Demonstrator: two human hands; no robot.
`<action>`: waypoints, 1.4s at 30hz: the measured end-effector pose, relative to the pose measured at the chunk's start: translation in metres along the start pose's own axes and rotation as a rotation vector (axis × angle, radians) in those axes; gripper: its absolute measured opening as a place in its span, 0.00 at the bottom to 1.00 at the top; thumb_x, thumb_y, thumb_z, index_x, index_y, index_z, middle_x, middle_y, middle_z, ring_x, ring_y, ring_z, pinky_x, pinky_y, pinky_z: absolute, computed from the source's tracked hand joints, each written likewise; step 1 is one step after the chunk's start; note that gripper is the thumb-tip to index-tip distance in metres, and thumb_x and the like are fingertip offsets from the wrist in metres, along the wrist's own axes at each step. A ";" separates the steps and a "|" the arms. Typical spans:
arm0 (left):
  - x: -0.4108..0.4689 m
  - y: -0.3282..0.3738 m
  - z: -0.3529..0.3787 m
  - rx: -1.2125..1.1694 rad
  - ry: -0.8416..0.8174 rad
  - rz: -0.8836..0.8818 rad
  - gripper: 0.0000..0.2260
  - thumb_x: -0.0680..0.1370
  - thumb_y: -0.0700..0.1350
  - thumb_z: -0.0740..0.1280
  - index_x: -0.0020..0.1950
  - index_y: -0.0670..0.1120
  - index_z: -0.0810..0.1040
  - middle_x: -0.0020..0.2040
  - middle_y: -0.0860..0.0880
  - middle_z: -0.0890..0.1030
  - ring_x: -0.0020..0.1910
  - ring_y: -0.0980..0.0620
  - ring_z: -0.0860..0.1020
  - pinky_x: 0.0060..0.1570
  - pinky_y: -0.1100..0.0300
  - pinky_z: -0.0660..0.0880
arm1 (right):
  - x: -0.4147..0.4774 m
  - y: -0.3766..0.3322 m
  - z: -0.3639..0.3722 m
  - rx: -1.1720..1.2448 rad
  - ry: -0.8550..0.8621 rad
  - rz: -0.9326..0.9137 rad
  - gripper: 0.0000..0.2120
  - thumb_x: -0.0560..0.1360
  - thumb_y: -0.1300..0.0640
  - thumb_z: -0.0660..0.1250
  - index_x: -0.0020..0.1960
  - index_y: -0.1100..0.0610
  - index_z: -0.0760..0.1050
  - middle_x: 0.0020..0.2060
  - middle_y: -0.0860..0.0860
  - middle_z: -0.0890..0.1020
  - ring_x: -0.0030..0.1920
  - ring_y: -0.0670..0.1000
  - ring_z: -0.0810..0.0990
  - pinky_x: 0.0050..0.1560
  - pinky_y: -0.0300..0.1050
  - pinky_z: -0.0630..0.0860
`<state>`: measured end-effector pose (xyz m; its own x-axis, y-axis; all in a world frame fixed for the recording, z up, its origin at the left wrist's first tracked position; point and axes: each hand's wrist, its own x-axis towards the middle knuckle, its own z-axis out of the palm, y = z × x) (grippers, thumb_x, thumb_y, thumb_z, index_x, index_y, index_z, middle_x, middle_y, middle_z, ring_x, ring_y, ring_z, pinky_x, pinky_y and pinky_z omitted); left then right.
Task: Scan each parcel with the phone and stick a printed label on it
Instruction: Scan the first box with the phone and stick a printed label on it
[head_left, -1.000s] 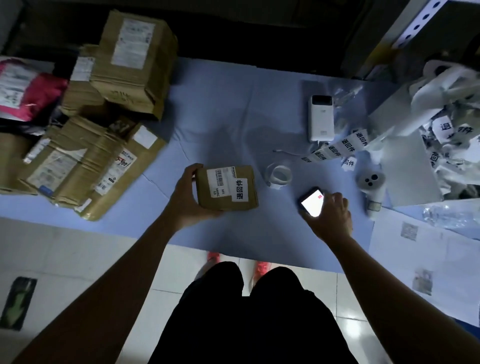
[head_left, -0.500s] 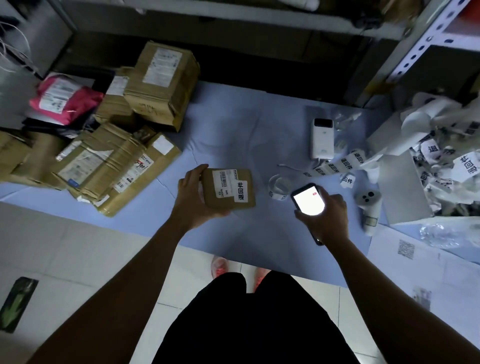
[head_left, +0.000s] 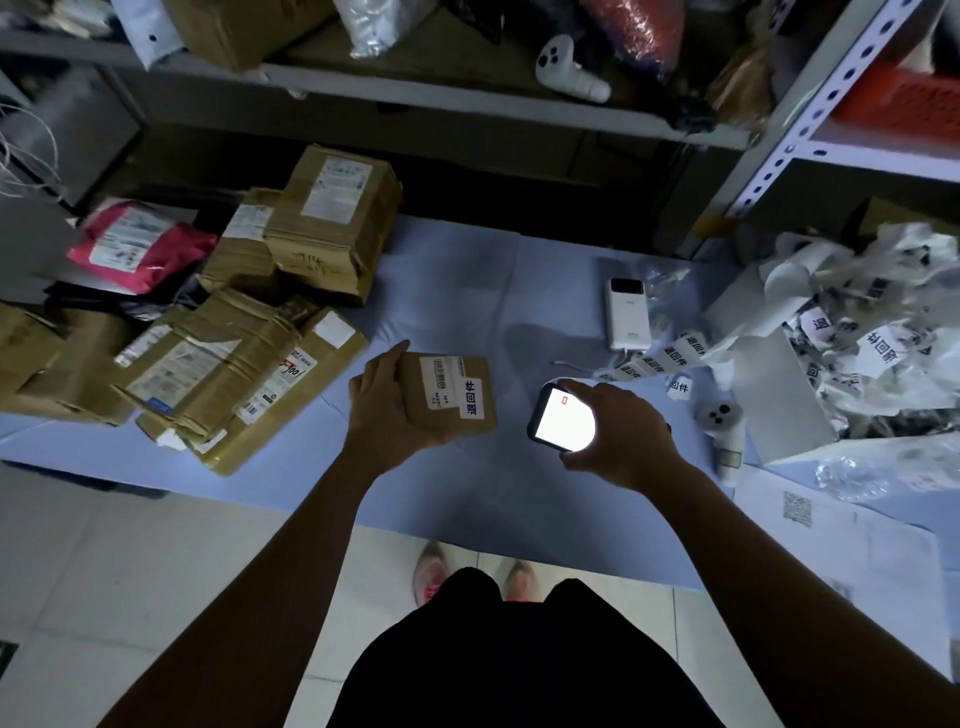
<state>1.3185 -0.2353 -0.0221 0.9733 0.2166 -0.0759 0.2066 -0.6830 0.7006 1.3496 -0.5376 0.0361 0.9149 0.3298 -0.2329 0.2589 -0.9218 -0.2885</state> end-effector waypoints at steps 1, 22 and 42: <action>0.000 0.000 -0.002 -0.002 -0.018 -0.004 0.59 0.54 0.56 0.85 0.79 0.51 0.57 0.71 0.49 0.68 0.70 0.44 0.65 0.69 0.46 0.62 | -0.001 0.000 -0.001 -0.003 0.002 0.002 0.45 0.64 0.43 0.79 0.77 0.42 0.64 0.65 0.48 0.78 0.63 0.53 0.77 0.57 0.47 0.72; 0.014 0.009 -0.004 0.111 0.044 0.234 0.54 0.54 0.58 0.84 0.74 0.45 0.64 0.65 0.46 0.75 0.65 0.43 0.73 0.65 0.45 0.69 | -0.006 0.021 -0.003 0.036 0.086 0.013 0.44 0.62 0.44 0.78 0.75 0.41 0.66 0.63 0.46 0.80 0.59 0.50 0.79 0.57 0.47 0.76; 0.005 0.004 0.042 -0.334 -0.286 -0.143 0.54 0.54 0.50 0.87 0.74 0.57 0.62 0.60 0.75 0.71 0.65 0.64 0.72 0.48 0.64 0.80 | -0.024 0.117 0.092 0.257 0.105 0.620 0.35 0.63 0.44 0.81 0.66 0.57 0.75 0.53 0.59 0.76 0.55 0.60 0.78 0.49 0.51 0.79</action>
<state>1.3282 -0.2662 -0.0490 0.9355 0.0593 -0.3482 0.3430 -0.3878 0.8555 1.3294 -0.6348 -0.0775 0.8988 -0.2780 -0.3388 -0.3937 -0.8518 -0.3455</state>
